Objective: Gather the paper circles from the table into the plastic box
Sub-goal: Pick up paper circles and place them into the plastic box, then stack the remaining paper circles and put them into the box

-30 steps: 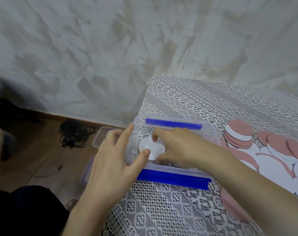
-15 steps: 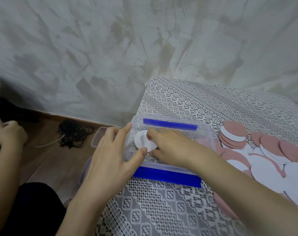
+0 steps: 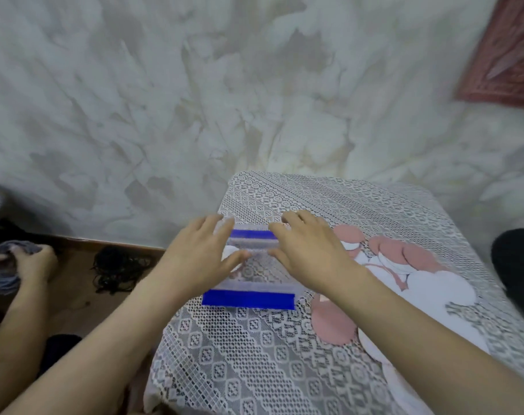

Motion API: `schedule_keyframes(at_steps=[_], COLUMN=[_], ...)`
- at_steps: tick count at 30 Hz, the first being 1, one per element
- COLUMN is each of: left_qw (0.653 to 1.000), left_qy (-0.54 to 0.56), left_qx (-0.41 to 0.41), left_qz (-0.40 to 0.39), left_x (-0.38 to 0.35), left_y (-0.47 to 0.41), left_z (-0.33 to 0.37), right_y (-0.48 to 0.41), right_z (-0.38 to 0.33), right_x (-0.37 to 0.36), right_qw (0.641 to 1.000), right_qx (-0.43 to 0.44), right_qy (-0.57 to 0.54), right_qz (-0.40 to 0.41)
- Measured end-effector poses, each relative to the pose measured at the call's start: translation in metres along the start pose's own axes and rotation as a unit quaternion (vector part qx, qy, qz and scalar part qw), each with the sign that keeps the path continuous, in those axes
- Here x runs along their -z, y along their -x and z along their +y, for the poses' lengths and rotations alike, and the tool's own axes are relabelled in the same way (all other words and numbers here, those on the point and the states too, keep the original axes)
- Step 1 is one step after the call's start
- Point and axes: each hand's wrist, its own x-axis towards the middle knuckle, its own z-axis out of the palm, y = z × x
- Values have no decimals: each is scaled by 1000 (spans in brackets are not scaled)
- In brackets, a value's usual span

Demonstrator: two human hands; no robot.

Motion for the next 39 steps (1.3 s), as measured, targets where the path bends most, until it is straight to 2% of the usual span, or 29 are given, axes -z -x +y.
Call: schedule_keyframes(at_steps=[5,12,17,20,26,29,39], left_qw=[999,993,989,989,988,988,989], left_qy=[-17,56,58,70,100,113,113], left_qx=[-49,-104,-135,-130,-113,-105,-99], left_qz=[7,12,11,-16,-35,-23,-14], left_x=[0,-1,-24,-47,-87,-99,-104], left_y=[-4,-5,-1,2,3,5,6], left_z=[48,130,180,200,211,209,205], right_y=[45,111,147,161,172,173,159], right_z=[32,73,100,109,116,116,121], right_x=[17,12,-6,-18,-59,-73,-68], right_qw=[999,993,988,988,981,977,968], right_qx=[-49,-109,-145,-144,-162,-179,-220], right_qy=[-3,-2,-16,-31,-82,-107,-116], right_qz=[-7,-37,-46,-49,-70,-41,-31])
